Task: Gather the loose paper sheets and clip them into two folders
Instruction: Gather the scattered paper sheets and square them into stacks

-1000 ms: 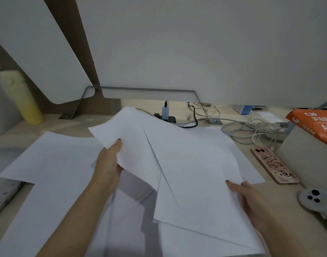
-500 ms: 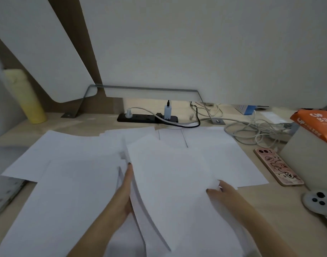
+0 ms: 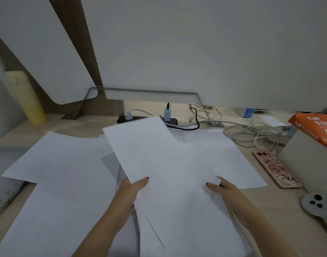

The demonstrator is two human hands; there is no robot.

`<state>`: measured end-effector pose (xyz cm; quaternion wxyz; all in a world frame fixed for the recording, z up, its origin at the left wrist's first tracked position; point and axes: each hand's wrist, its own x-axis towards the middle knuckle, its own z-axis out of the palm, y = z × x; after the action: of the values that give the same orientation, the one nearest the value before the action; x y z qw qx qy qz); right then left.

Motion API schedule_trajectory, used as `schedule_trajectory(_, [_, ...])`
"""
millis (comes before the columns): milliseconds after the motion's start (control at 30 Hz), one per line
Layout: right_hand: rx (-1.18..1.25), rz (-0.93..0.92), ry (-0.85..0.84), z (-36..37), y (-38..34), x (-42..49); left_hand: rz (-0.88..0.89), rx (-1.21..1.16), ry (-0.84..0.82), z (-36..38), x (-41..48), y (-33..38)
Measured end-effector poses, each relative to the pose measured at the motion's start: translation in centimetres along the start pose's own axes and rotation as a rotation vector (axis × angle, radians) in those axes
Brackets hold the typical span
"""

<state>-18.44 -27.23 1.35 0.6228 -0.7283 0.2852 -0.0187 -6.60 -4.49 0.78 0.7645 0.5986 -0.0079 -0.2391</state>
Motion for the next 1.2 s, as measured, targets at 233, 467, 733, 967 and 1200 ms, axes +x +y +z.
schedule_trajectory(233, [0.066,-0.297,-0.126,-2.5,-6.2,-0.8,0.368,-0.013,-0.207,1.7,-2.2,8.3])
schedule_trajectory(467, [0.215,-0.487,-0.217,-3.2,-11.9,-1.5,0.568,0.058,-0.228,2.1,-3.1,13.7])
schedule_trajectory(733, [0.221,-0.473,-0.255,-1.6,-12.6,-1.7,0.465,0.13,-0.275,1.9,-2.2,12.8])
schedule_trajectory(967, [0.257,-0.359,-0.278,-0.1,-10.1,-1.0,0.411,0.121,-0.193,-0.1,-1.3,10.8])
schedule_trajectory(1200, [0.272,-0.216,-0.216,2.8,-7.2,-0.7,0.218,0.215,-0.076,-0.8,-0.9,6.2])
